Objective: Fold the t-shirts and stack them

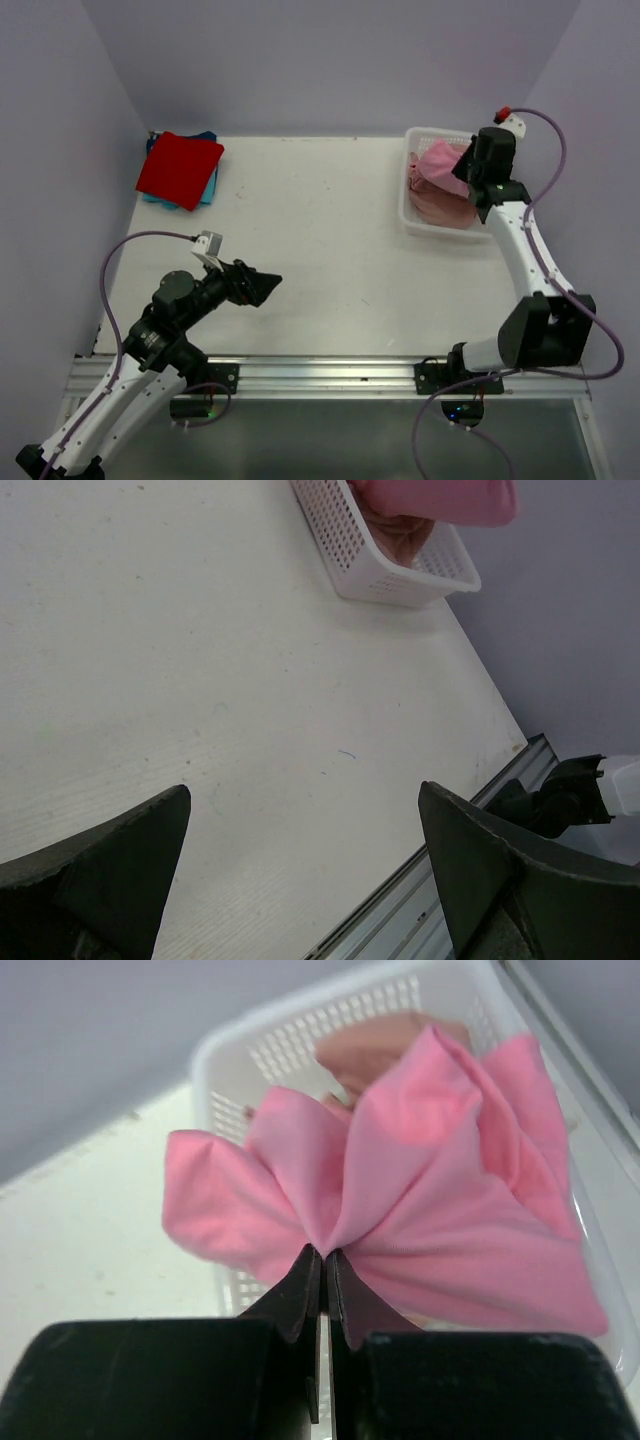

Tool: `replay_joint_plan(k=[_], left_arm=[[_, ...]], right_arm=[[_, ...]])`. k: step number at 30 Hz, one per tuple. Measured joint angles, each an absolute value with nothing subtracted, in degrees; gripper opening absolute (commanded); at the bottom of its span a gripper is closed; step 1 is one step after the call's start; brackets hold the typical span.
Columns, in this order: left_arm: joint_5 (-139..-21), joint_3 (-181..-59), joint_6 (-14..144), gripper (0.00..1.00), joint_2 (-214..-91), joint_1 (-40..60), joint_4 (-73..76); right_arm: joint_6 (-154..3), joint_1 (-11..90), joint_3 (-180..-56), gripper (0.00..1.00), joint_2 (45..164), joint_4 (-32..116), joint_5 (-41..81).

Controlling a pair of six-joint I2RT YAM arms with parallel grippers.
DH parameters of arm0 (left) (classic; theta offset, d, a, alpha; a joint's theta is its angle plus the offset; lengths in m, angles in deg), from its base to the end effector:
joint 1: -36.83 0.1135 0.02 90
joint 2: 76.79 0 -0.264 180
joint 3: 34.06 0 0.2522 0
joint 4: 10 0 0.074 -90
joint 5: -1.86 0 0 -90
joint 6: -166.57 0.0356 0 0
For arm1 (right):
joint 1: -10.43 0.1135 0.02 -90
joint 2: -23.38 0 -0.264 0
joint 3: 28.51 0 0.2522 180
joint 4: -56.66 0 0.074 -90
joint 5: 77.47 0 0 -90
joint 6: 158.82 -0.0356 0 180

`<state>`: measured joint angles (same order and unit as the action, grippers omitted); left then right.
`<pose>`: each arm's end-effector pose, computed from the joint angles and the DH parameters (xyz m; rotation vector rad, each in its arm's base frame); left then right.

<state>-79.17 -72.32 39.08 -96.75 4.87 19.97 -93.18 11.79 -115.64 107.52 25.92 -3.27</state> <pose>0.0974 -0.0673 0.2607 0.0293 1.8870 -0.9953 0.3408 -0.0016 0.3389 0.5709 1.9536 -0.0018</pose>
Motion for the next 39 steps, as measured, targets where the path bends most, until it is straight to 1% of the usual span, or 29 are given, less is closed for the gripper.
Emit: replay_joint_plan(k=[4, 7, 12, 17, 19, 21, 23, 25, 26, 27, 28, 29, 30, 31, 34, 37, 38, 39], left_arm=[[-79.04, -72.29, 39.05, 1.00, -97.48, 4.87, 19.29], [-78.82, -72.27, 39.03, 1.00, -97.78, 4.87, 19.14], [-78.89, -72.27, 39.08, 1.00, -97.56, 4.87, 19.22], [-79.61, -72.27, 39.08, 1.00, -95.38, 4.87, 19.42], [-79.89, -72.27, 39.08, 1.00, -94.42, 4.87, 19.51], [-80.11, -72.27, 39.08, 1.00, -93.89, 4.87, 19.53], [-80.35, -72.27, 39.08, 1.00, -93.87, 4.87, 19.57], [-80.55, -72.27, 39.08, 1.00, -93.87, 4.87, 19.71], [-80.68, -72.27, 39.08, 1.00, -93.91, 4.87, 19.71], [-80.79, -72.27, 39.05, 1.00, -93.91, 4.87, 19.75], [-80.94, -72.27, 39.05, 1.00, -93.93, 4.87, 19.75], [-81.07, -72.27, 39.05, 1.00, -93.93, 4.87, 19.75], [-81.16, -72.27, 39.05, 1.00, -93.93, 4.87, 19.77], [-81.20, -72.27, 39.03, 1.00, -93.93, 4.87, 19.77], [-81.33, -72.27, 38.66, 1.00, -93.91, 4.87, 19.79], [-81.33, -72.27, 38.53, 1.00, -93.93, 4.87, 19.79], [-81.35, -72.27, 38.40, 1.00, -93.93, 4.87, 19.81], [-81.35, -72.27, 38.33, 1.00, -93.93, 4.87, 19.86]], right_arm=[[-92.66, 11.75, -114.13, 0.00, 96.55, 30.27, 3.05], [-92.77, 11.60, -114.04, 0.00, 92.46, 32.28, 11.79], [-96.37, 11.71, -112.60, 0.00, 91.78, 36.54, 34.00], [-105.01, 14.37, -106.19, 0.00, 91.11, 47.45, 54.44], [-108.70, 16.19, -103.72, 0.00, 90.47, 52.06, 60.03], [-113.97, 18.48, -100.53, 0.00, 89.90, 60.46, 65.69], [-118.65, 20.06, -98.61, 0.00, 89.64, 66.99, 69.63], [-121.18, 20.73, -97.80, 0.00, 89.66, 70.40, 71.70], [-120.55, 20.82, -97.84, 0.00, 89.75, 69.66, 72.03], [-118.36, 20.95, -98.32, 0.06, 89.95, 67.25, 71.42], [-115.28, 21.39, -99.37, 0.26, 90.47, 62.77, 69.87], [-112.24, 22.31, -101.23, 0.45, 91.26, 56.46, 66.94], [-108.29, 23.49, -103.55, 0.69, 92.92, 49.79, 62.94], [-105.29, 24.73, -105.69, 0.76, 94.56, 44.94, 59.27], [-97.47, 28.34, -112.42, 0.79, 102.27, 32.37, 47.18], [-93.18, 30.20, -115.79, 0.77, 111.37, 24.41, 35.29], [-92.55, 30.31, -116.25, 0.72, 113.99, 22.53, 31.84], [-92.02, 30.31, -116.53, 0.65, 116.48, 20.72, 28.14]])
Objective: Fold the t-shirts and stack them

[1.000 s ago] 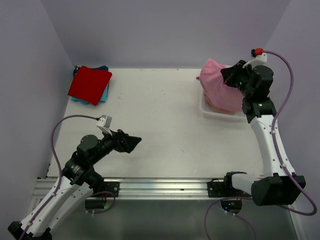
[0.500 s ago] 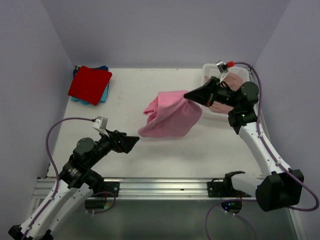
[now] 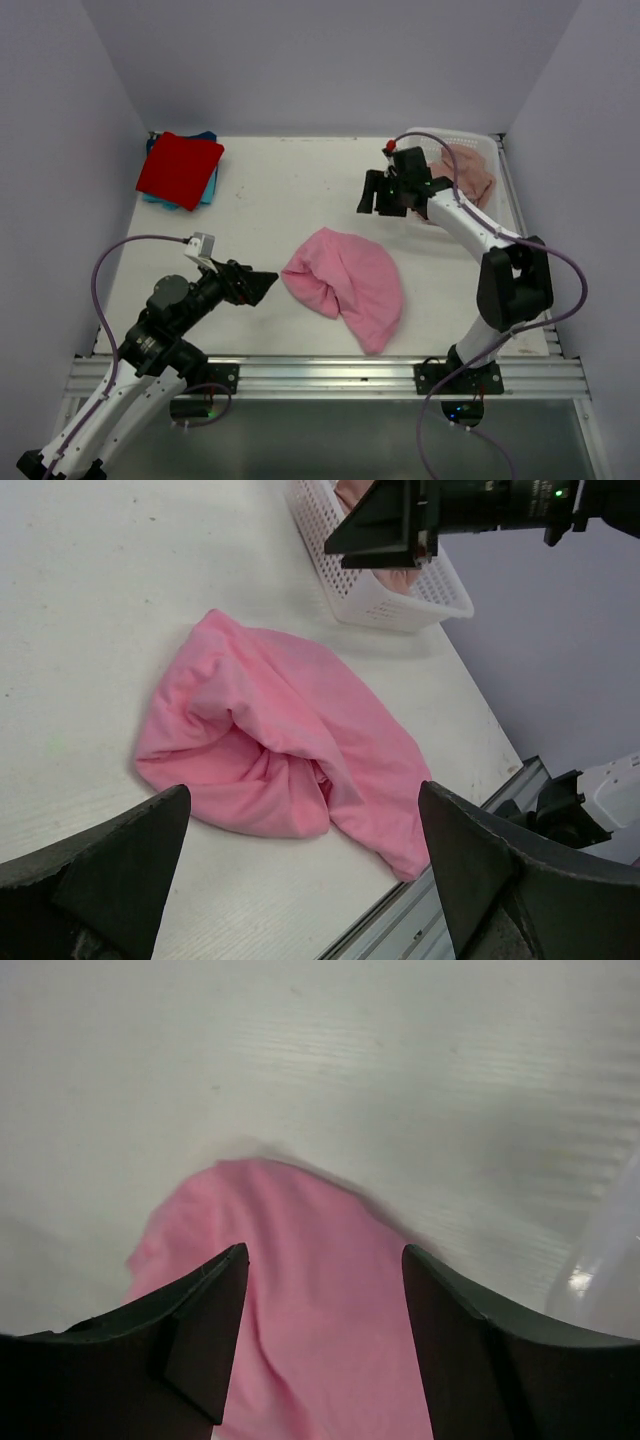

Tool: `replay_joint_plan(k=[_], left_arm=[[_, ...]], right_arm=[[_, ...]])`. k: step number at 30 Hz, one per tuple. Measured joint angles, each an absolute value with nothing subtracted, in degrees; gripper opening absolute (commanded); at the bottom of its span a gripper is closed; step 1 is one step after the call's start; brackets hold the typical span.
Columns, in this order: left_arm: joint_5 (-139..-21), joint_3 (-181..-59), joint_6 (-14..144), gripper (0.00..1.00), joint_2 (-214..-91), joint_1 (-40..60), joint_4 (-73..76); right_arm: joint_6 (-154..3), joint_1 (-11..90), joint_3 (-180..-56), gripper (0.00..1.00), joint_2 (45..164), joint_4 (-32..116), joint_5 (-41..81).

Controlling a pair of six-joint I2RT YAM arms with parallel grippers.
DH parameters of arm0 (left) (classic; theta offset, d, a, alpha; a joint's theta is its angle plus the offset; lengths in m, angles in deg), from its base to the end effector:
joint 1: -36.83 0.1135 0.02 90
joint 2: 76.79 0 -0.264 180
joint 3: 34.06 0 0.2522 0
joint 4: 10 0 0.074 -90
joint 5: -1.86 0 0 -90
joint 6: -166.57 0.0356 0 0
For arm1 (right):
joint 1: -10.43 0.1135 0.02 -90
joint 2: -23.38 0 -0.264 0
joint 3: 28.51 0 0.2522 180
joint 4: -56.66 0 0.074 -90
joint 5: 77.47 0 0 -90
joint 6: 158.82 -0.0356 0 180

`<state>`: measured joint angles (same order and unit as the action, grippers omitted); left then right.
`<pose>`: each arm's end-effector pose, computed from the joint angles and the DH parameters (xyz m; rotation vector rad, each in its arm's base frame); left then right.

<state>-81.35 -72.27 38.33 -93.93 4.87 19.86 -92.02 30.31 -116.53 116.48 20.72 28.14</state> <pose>0.0921 -0.0624 0.2653 -0.0073 1.8307 -0.9900 0.3420 0.1339 0.2837 -0.0786 2.3538 0.6928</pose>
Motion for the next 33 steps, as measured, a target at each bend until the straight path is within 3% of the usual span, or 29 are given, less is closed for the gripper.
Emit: replay_joint_plan(k=[1, 2, 3, 4, 13, 21, 33], left_arm=[[-81.40, -72.27, 38.22, 1.00, -93.91, 4.87, 20.01], [-81.46, -72.27, 38.20, 1.00, -93.85, 4.87, 20.30], [-81.57, -72.27, 38.18, 1.00, -93.72, 4.87, 20.71], [-81.70, -72.27, 38.18, 1.00, -93.45, 4.87, 21.21], [-82.91, -72.40, 38.16, 1.00, -91.46, 4.87, 23.97], [-83.52, -72.47, 38.18, 1.00, -91.03, 4.87, 25.24], [-84.09, -72.58, 38.18, 1.00, -89.37, 4.87, 26.15]], right_arm=[[-91.65, 30.28, -116.82, 0.54, 118.80, 18.80, 24.30], [-91.48, 30.28, -117.32, 0.23, 120.98, 16.83, 20.56], [-91.63, 30.24, -117.73, 0.06, 122.43, 15.65, 17.94], [-91.85, 30.17, -118.65, 0.00, 124.04, 13.84, 14.68], [-93.58, 30.11, -132.57, 0.00, 132.04, 7.45, 0.98], [-97.05, 28.99, -137.56, 0.00, 138.67, 0.59, -10.08], [-101.84, 12.47, -139.22, 0.00, 141.20, -3.98, -11.96]])
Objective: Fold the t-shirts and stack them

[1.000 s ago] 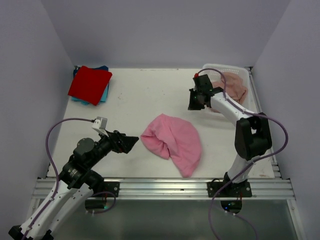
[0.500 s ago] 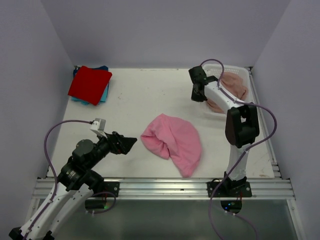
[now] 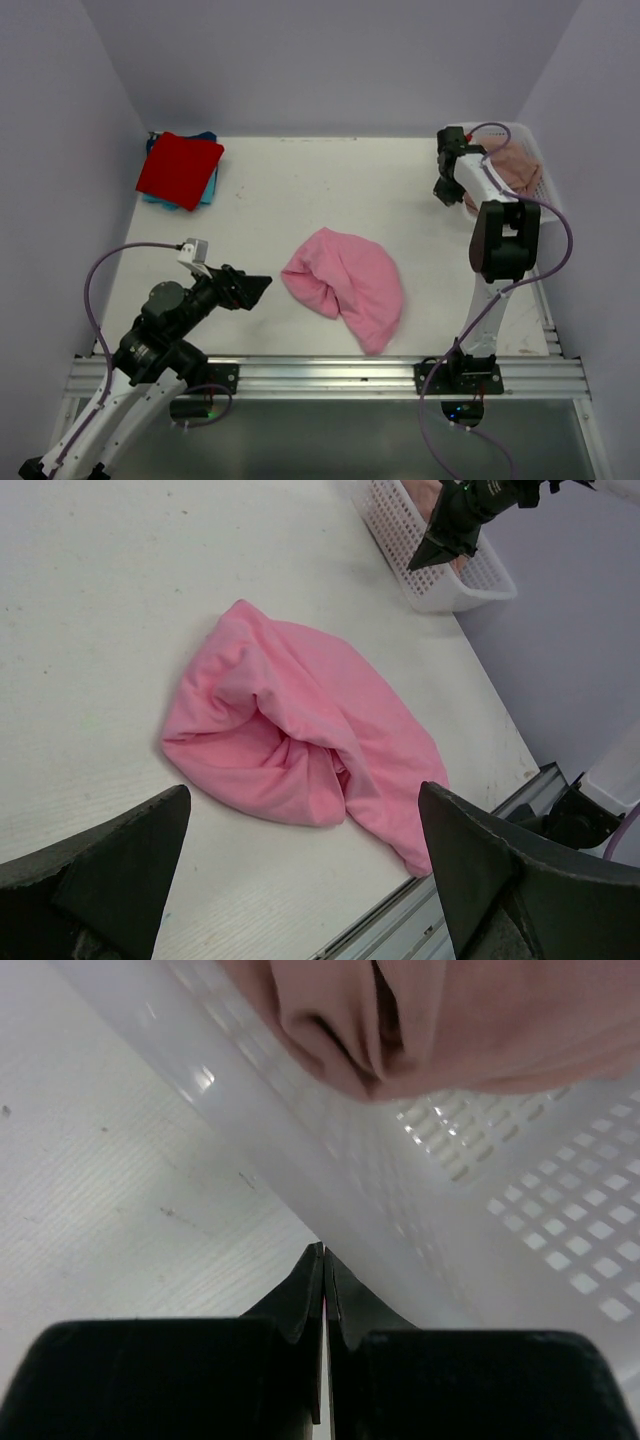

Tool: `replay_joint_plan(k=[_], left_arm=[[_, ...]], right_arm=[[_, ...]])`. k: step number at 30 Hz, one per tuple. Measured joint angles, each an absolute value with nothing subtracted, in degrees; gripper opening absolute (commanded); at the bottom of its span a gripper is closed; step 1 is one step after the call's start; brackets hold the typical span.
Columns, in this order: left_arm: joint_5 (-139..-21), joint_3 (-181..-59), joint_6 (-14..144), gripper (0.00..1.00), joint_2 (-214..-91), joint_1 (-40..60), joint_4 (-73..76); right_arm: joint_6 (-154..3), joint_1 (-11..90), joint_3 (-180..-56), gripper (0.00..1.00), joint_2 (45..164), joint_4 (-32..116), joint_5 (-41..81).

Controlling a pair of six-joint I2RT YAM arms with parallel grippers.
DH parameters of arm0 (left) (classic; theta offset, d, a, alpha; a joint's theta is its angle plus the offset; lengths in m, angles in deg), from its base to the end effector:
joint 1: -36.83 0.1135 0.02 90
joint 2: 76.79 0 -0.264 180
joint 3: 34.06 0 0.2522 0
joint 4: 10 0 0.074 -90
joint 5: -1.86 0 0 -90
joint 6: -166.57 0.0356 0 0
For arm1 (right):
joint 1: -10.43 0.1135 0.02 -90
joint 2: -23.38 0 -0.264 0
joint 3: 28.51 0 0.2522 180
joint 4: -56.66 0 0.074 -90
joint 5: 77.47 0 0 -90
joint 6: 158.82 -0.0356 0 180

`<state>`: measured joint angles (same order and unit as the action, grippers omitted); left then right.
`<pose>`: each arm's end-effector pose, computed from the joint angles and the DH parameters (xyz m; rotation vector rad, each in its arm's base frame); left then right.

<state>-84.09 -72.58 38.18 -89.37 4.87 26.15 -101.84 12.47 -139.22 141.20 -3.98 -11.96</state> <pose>0.0809 -0.0534 0.2619 -0.0491 1.8477 -0.9432 0.4340 0.0007 0.2173 0.8078 2.4959 -0.3872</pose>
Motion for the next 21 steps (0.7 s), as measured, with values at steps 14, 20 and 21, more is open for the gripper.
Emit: replay_joint_plan(k=[14, 20, 21], left_arm=[[-83.91, -72.80, 38.16, 1.00, -91.14, 4.87, 25.98], [-81.03, -72.75, 39.18, 1.00, -96.25, 4.87, 23.25], [-79.63, -72.80, 39.77, 1.00, -99.90, 4.87, 22.35]], right_arm=[[-97.38, 10.09, -125.56, 0.00, 129.51, 6.12, -1.54], [-95.35, 17.87, -110.81, 0.00, 110.30, 9.31, 1.54], [-95.15, 20.23, -109.25, 0.00, 107.78, 9.94, 1.76]])
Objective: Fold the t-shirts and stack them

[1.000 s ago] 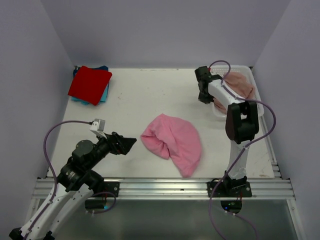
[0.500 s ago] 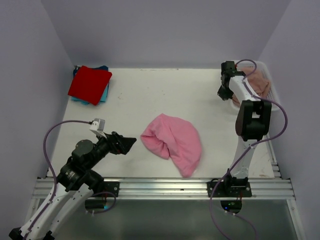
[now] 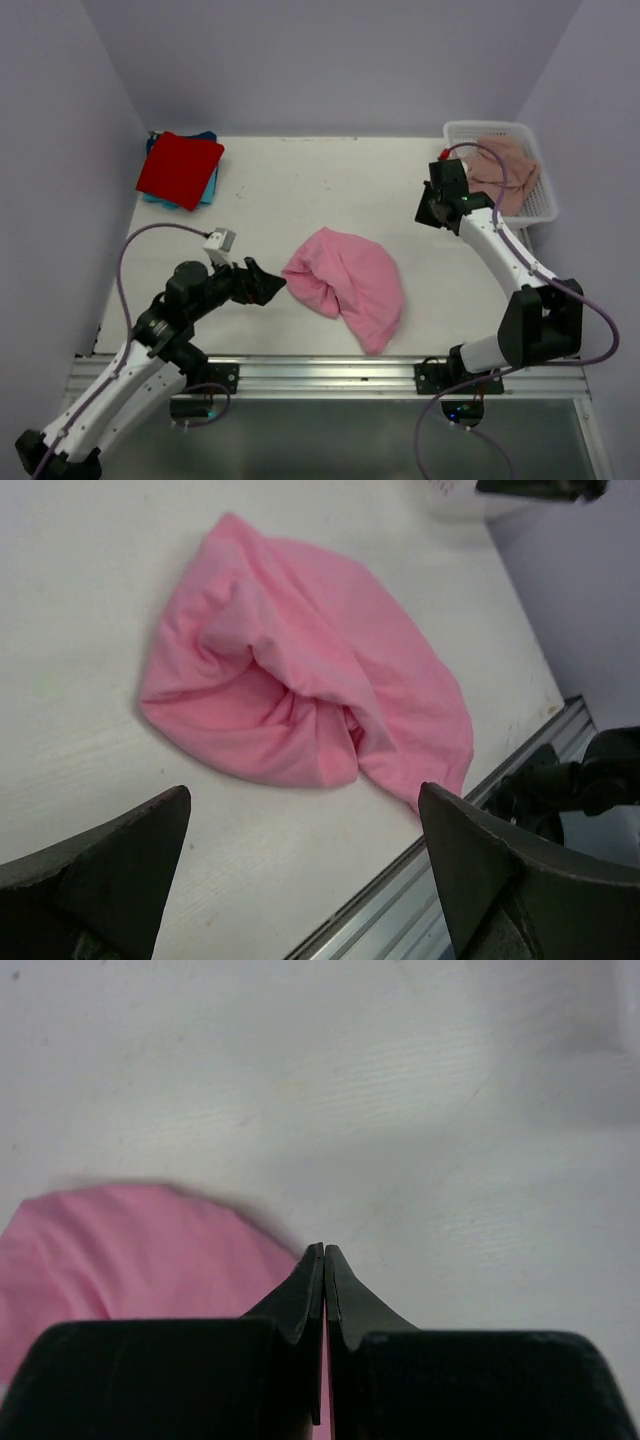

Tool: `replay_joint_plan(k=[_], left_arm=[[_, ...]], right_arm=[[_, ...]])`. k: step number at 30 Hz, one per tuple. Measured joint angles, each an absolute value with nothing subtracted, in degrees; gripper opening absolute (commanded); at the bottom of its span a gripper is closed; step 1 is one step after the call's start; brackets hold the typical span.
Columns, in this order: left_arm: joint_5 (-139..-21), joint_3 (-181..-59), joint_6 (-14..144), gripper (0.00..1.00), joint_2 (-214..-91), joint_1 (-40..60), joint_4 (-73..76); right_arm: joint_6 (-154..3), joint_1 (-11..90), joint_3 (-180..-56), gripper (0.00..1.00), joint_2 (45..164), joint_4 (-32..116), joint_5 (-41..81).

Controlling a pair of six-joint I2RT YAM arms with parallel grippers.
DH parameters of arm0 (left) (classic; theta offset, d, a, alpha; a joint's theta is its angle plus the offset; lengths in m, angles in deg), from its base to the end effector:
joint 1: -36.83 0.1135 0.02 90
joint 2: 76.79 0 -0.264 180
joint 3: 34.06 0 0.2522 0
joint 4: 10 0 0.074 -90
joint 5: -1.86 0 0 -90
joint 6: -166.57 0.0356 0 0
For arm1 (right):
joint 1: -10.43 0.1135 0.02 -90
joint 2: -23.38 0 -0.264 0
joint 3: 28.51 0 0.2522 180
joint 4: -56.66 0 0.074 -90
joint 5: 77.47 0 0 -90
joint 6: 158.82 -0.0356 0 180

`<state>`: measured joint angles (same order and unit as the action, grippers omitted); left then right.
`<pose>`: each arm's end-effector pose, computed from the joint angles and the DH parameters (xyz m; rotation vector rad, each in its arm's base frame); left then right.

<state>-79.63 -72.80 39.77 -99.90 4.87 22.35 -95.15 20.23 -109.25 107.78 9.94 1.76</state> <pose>0.1030 -0.0705 0.2536 0.0258 1.9747 -0.9492 0.3119 0.0471 0.2762 0.4307 2.3913 0.0536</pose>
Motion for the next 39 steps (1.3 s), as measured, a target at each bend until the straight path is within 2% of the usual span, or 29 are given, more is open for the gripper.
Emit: replay_joint_plan(k=[5, 10, 16, 21, 22, 24, 25, 28, 31, 39], left_arm=[[-69.73, -73.47, 44.08, 1.00, -126.44, 3.73, 17.50], [-64.63, -78.33, 49.15, 1.00, -138.19, -4.03, 17.91], [-70.12, -93.74, 52.71, 1.00, -151.44, -18.91, 18.09], [-79.72, -102.28, 54.68, 1.00, -161.54, -28.99, 18.88], [-82.38, -103.79, 55.05, 1.00, -163.94, -30.54, 19.12], [-87.69, -106.48, 55.69, 1.00, -168.77, -33.54, 20.06], [-90.40, -107.62, 55.95, 1.00, -170.91, -34.94, 20.41], [-97.49, -109.89, 56.47, 1.00, -176.14, -39.04, 21.13], [-101.83, -110.09, 56.45, 1.00, -177.62, -41.51, 21.02], [-109.79, -114.65, 55.62, 1.00, -178.65, -43.96, 19.60]], right_arm=[[-94.89, 26.39, -101.19, 0.00, 97.34, 8.98, 2.83], [-95.56, 26.33, -97.32, 0.00, 88.46, 4.55, -0.47], [-96.53, 26.33, -97.10, 0.00, 79.83, 0.33, -4.38], [-97.73, 26.33, -97.08, 0.01, 76.16, -3.74, -7.20], [-97.90, 26.33, -96.99, 0.09, 75.37, -4.44, -7.81], [-98.27, 26.33, -96.93, 0.15, 73.80, -5.62, -8.99], [-98.56, 26.33, -96.90, 0.26, 72.57, -6.54, -9.71], [-98.89, 26.35, -96.95, 0.40, 69.90, -8.52, -12.03], [-98.89, 26.33, -97.60, 0.48, 68.24, -10.88, -13.82], [-98.65, 26.33, -98.63, 0.53, 66.65, -13.27, -16.75]])
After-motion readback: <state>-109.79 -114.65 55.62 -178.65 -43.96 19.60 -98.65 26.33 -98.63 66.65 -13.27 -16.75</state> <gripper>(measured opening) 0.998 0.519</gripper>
